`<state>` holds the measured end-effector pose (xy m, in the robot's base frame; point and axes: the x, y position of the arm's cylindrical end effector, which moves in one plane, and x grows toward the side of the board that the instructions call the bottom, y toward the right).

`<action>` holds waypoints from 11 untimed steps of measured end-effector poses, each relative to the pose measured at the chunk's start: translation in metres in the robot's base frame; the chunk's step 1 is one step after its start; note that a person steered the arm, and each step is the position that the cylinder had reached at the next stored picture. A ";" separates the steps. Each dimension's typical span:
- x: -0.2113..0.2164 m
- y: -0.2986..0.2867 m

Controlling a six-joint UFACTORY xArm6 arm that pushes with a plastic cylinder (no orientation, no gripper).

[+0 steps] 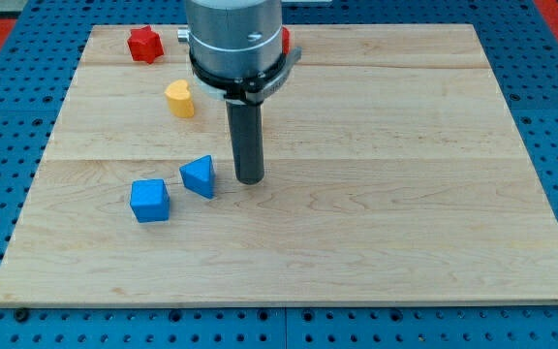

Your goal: Move the blue triangle to the center

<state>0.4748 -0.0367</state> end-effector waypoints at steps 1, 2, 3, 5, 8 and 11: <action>0.011 -0.001; 0.015 -0.005; 0.017 -0.011; 0.039 -0.017; 0.002 -0.046; -0.014 0.037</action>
